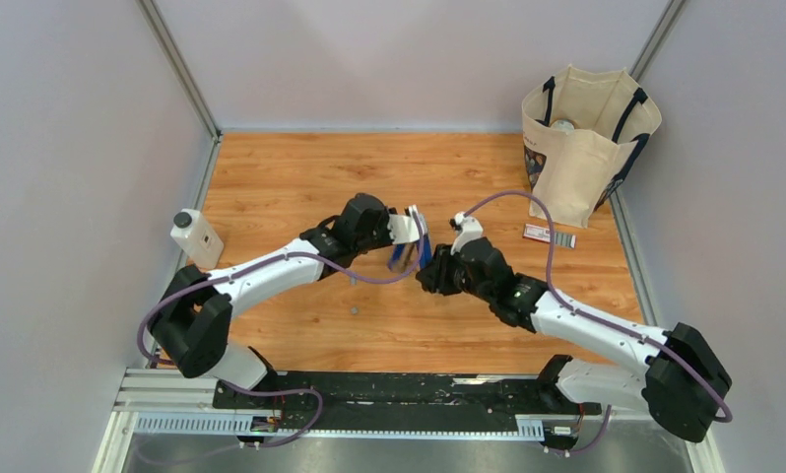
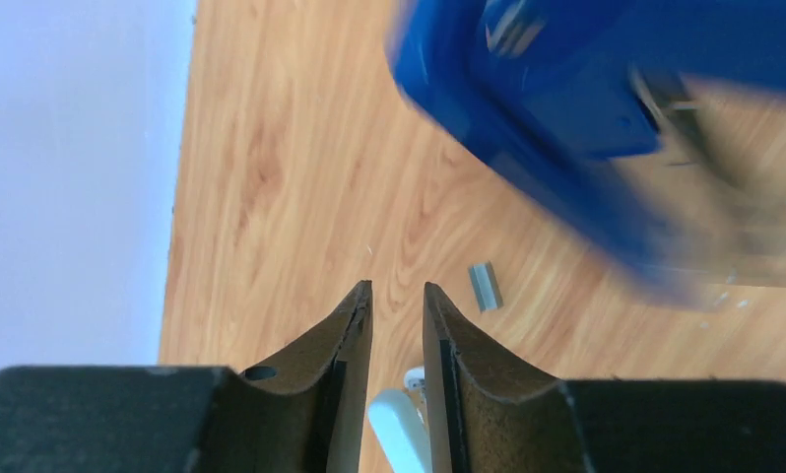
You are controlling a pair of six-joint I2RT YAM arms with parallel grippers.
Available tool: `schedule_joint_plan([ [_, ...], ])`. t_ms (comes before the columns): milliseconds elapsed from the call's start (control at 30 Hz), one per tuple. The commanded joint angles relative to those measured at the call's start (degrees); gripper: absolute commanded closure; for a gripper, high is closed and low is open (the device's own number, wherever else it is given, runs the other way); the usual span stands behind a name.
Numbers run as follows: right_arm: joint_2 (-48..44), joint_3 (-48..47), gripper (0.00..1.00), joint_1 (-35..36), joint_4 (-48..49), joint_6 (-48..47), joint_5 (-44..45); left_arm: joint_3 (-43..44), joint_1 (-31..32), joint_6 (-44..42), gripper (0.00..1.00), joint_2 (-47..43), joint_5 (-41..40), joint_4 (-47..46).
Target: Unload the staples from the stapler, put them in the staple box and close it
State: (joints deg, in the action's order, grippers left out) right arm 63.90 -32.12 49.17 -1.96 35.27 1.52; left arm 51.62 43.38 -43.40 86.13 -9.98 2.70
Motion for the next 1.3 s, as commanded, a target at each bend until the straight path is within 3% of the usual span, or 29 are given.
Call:
schedule_joint_plan([
  [0, -1.2, -9.4, 1.00, -4.2, 0.2, -1.4, 5.4, 9.5, 0.1, 12.7, 0.66, -4.9, 9.5, 19.5],
  [100, -0.4, -13.1, 1.00, -7.5, -1.1, -2.6, 5.4, 11.4, 0.1, 15.1, 0.67, -6.4, 16.5, 26.1],
  [300, 3.9, -18.3, 1.00, -9.8, -3.8, -7.0, 5.1, 12.8, -3.1, 22.4, 0.68, -11.0, 21.5, 30.5],
  [533, 18.2, -24.6, 1.00, -9.9, -2.5, -11.4, 5.7, 13.2, -8.9, 24.9, 0.67, -13.3, 20.6, 33.2],
  [1000, 51.8, -57.9, 1.00, -8.8, -12.6, -16.8, 7.4, 8.6, -13.8, 23.7, 0.68, -20.9, 21.4, 35.6],
  [1267, 65.6, -77.0, 0.97, -6.2, -28.3, -22.5, 7.8, 6.1, -14.6, 24.1, 0.66, -23.5, 20.9, 34.4],
])
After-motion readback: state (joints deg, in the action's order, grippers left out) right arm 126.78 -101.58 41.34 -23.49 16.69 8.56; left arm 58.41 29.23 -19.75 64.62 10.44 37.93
